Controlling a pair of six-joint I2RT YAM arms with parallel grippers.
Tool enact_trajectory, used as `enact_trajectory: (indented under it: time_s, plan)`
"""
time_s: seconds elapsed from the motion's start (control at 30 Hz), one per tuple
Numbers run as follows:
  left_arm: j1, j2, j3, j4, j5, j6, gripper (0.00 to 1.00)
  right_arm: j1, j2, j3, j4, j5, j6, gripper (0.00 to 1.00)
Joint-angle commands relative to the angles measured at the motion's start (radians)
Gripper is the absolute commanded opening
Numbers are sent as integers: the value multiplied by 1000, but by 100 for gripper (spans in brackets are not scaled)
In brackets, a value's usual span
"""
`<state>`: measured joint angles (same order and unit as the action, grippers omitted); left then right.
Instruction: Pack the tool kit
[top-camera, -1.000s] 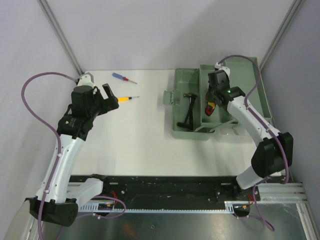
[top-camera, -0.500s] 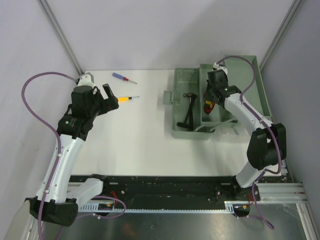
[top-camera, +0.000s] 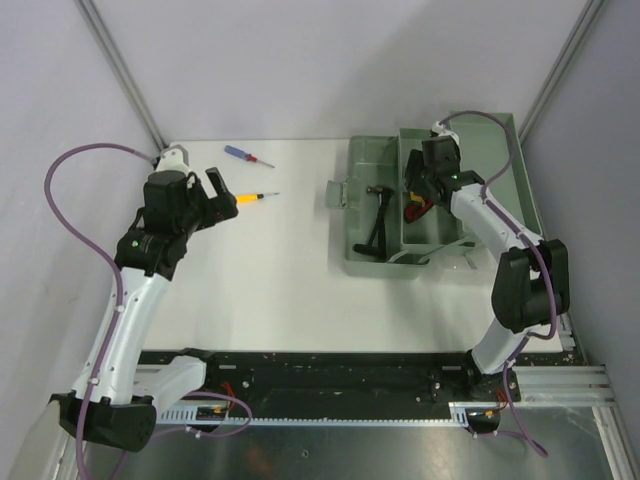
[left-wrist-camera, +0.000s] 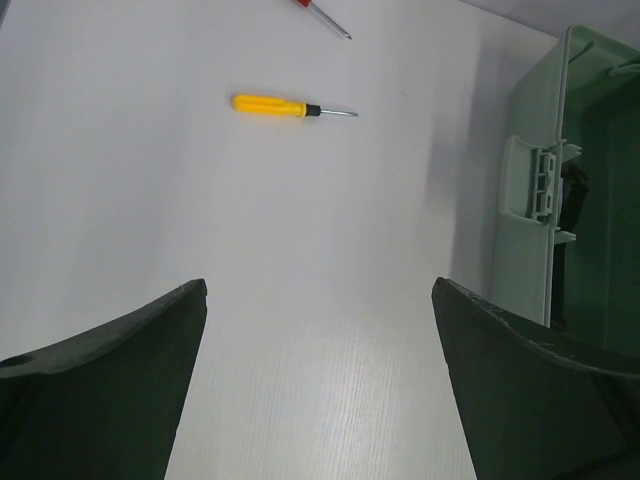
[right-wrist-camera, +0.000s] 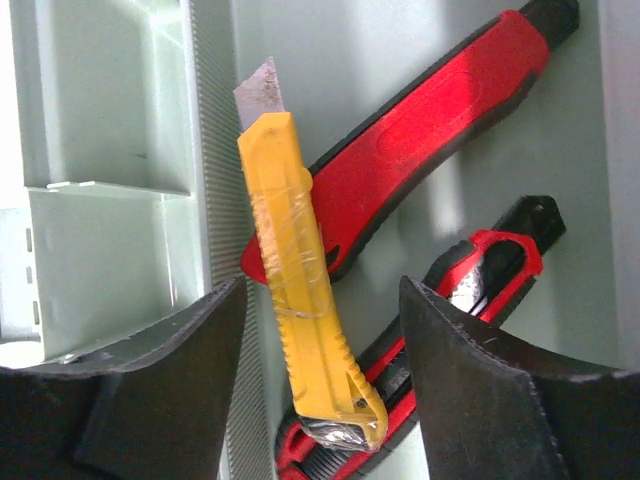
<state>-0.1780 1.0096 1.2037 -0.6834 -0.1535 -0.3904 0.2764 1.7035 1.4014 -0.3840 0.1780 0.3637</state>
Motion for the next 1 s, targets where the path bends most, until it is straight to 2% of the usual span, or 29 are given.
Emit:
enact_trajectory:
  time_s: [0.0,0.13,0.33,0.6,0.7,0.8,0.83,0.97]
  plan:
    - [8,10,14,16,7,26,99,6,-65,2,32,-15,41,70]
    - [6,38,23,16,38,26,99,6,-139,2,35,-31,29,75]
    - [8,125,48,30,78,-8,99,20,-269,2,44,-48,13,75]
    - [8,375,145,89,118,-95,99,99,-352,3,-18,-24,-34,72]
    - [8,442,196,104,133,-111,99,97,-304,2,0,29,4,56]
    - [8,473,218,110,157,-114,98,94,-223,15,82,85,16,13]
    - [8,475,218,111,166,-113,98,89,-192,29,100,109,22,7]
    - [8,458,191,112,176,-105,98,63,-54,127,127,146,32,0]
